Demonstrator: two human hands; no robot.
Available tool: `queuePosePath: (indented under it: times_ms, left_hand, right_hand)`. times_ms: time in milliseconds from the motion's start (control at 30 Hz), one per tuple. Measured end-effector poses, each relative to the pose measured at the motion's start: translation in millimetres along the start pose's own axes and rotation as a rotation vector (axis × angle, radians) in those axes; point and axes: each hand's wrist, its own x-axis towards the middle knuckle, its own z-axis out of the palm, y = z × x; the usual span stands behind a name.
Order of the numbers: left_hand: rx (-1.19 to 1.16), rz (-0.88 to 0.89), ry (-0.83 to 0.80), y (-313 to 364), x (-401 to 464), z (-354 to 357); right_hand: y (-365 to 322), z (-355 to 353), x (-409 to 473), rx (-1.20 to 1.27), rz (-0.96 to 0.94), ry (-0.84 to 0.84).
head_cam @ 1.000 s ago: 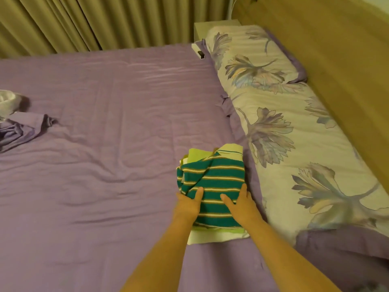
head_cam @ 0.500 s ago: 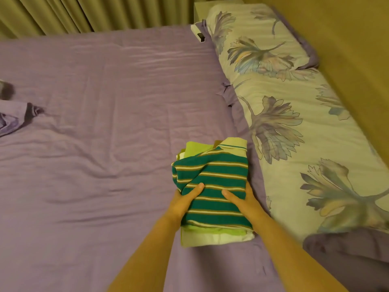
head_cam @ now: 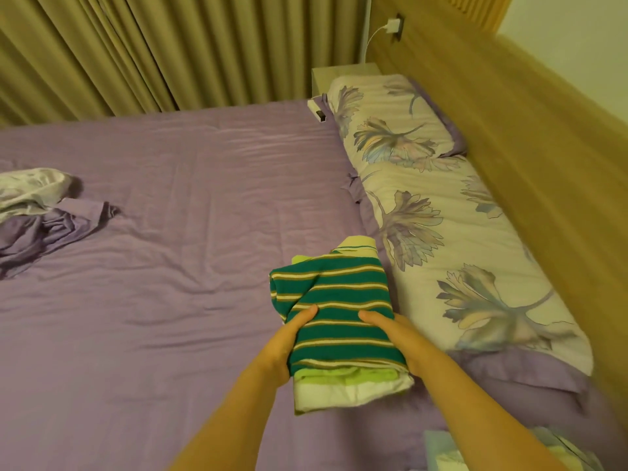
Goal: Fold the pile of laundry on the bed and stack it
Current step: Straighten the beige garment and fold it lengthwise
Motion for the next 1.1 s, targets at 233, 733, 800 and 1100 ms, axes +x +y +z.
queuePosePath:
  times_ms: [233, 733, 800, 1100]
  left_hand:
    - [0.072, 0.098, -0.037, -5.9, -101.0, 57.0]
    - [0.262, 0.125, -0.217, -133.5, -219.4, 217.3]
    - [0.276, 0.109, -0.204, -159.5, -222.0, 227.5]
    - [0.233, -0.022, -0.122, -271.7, -203.5, 217.2]
  right_hand:
    - [-25.9, -14.5, -118.6, -0.031, -0.096, 0.015]
    - [44.7, -147.3, -341.9, 0.084, -0.227, 0.182]
    - [65.2, -165.1, -356.0, 0.081, -0.199, 0.185]
    - [173.9, -209.0, -349.0, 0.102, -0.074, 0.159]
